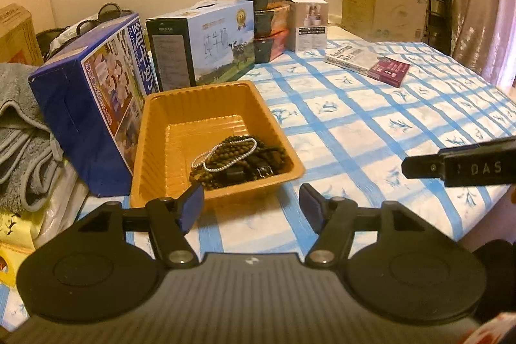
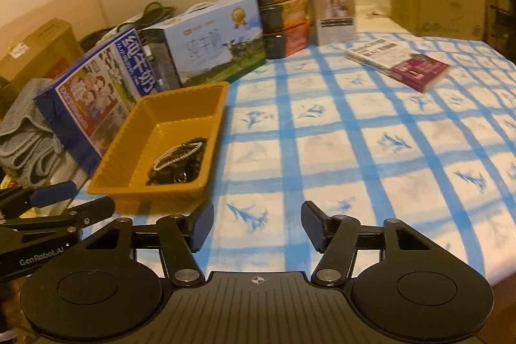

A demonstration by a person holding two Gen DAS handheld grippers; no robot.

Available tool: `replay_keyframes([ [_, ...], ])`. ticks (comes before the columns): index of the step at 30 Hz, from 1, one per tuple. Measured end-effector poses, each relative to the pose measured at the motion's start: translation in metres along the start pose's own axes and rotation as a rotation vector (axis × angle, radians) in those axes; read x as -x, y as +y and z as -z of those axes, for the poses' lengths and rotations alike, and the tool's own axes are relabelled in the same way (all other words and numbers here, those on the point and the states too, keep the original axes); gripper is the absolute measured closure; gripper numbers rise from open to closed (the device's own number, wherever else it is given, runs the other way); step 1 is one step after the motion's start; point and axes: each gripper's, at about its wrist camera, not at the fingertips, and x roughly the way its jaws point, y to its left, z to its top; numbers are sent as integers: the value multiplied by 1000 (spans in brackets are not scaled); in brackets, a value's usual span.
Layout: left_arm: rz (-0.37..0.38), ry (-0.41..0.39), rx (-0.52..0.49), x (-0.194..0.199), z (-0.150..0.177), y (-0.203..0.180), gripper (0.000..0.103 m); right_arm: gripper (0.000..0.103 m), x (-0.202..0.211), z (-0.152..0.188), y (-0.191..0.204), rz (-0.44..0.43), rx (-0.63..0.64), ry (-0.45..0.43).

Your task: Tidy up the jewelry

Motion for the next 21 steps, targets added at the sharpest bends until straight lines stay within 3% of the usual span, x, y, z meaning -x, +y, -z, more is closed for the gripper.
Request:
replay_keyframes([
  [11, 58, 88, 31, 9, 8, -18, 39, 42, 34, 23, -15, 28, -83, 1],
  [21, 79, 96, 33, 19, 9, -40, 39, 41, 52, 35, -19, 73, -57, 6],
])
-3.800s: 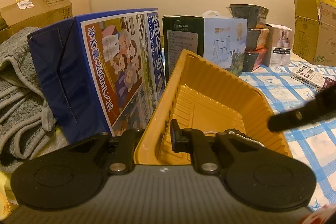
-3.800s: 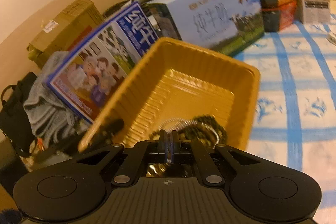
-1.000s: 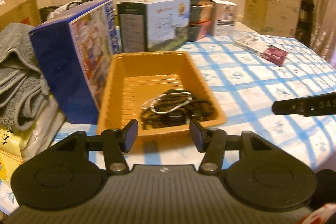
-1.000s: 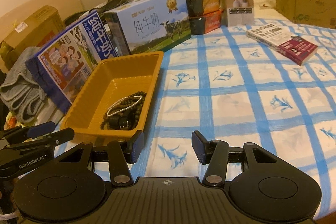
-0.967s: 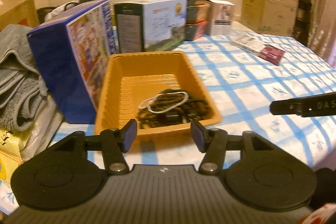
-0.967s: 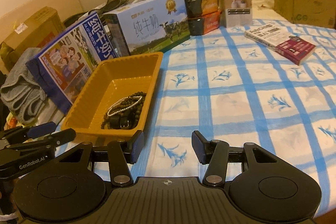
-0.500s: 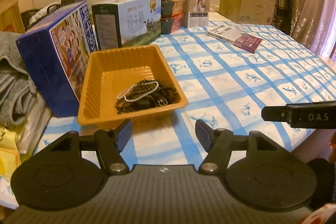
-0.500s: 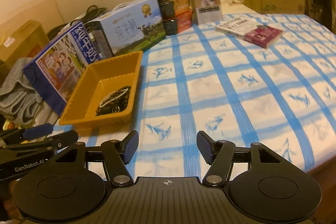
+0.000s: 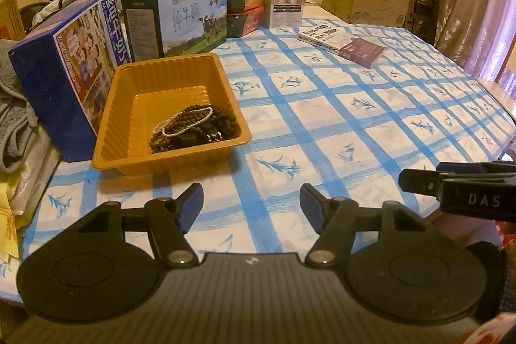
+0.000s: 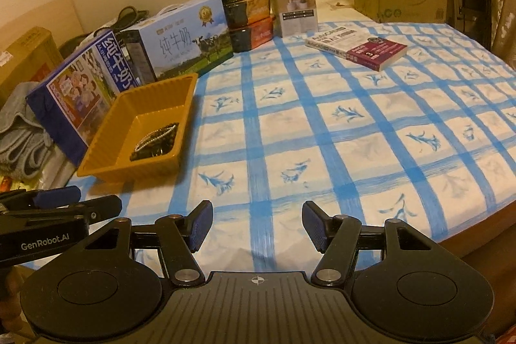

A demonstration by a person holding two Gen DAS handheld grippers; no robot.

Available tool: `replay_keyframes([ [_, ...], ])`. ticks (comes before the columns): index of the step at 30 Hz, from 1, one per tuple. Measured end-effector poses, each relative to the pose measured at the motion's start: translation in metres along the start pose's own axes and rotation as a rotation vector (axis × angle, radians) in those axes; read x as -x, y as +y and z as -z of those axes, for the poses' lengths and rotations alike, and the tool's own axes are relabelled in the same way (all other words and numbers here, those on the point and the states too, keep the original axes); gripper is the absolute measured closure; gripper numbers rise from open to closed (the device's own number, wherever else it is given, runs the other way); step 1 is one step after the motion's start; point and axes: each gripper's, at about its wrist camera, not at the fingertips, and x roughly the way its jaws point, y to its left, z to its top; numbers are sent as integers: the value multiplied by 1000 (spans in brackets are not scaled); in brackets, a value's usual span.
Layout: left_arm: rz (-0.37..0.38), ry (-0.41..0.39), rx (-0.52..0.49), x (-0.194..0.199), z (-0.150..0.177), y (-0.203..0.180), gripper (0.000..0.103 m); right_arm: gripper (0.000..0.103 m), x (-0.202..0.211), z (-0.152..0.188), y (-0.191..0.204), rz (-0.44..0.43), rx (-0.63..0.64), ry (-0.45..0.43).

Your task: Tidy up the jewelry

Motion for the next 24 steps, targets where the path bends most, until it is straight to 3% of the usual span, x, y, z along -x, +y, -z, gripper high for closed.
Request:
replay_keyframes([
  [24, -18, 13, -16, 0, 9, -8, 39, 41, -11, 11, 4, -20, 37, 45],
])
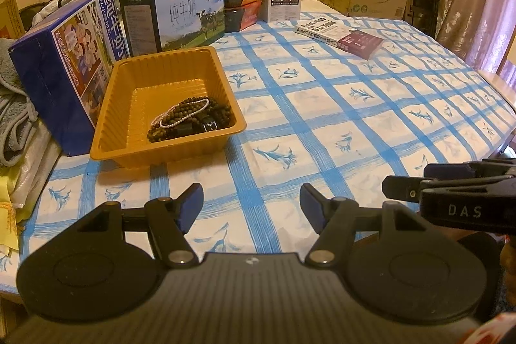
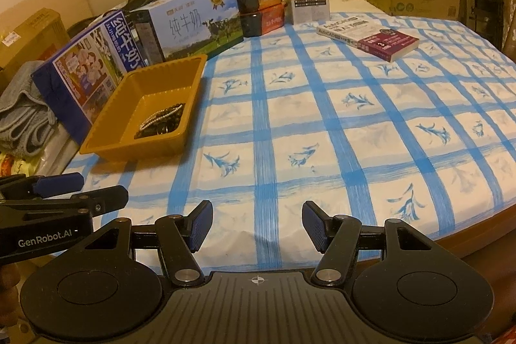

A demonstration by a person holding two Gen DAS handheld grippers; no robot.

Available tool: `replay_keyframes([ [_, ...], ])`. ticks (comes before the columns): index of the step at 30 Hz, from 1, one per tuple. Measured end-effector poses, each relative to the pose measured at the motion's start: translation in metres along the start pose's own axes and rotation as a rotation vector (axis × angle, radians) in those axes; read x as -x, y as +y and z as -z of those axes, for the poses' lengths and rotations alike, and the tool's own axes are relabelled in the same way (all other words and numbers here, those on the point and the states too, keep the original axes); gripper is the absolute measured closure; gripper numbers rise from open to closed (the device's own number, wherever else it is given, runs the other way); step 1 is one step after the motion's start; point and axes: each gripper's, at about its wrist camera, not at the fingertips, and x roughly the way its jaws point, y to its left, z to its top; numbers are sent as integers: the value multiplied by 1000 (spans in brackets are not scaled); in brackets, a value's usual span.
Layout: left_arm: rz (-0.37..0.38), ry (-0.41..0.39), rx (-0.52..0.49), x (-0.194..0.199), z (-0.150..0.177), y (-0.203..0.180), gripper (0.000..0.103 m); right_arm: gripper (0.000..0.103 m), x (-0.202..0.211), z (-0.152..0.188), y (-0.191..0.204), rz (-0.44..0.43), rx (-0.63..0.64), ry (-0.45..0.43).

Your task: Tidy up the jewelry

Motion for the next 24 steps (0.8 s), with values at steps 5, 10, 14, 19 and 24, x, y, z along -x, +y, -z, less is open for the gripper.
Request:
replay_keyframes([
  [5, -1, -2, 1, 0, 0, -1, 39, 41, -1, 0, 2, 0, 2, 0],
  [10, -2, -3, 0, 0, -1, -1, 39, 41, -1, 0, 2, 0, 1, 1],
  [14, 0, -5, 1, 0, -1, 0, 39, 41, -1, 0, 2, 0, 3, 0],
  [19, 0, -5, 0, 0, -1, 0, 39, 41, -1, 0, 2, 0, 3, 0],
  [24, 0, -6, 0, 0, -1, -1, 39, 41, -1, 0, 2, -1, 2, -1],
])
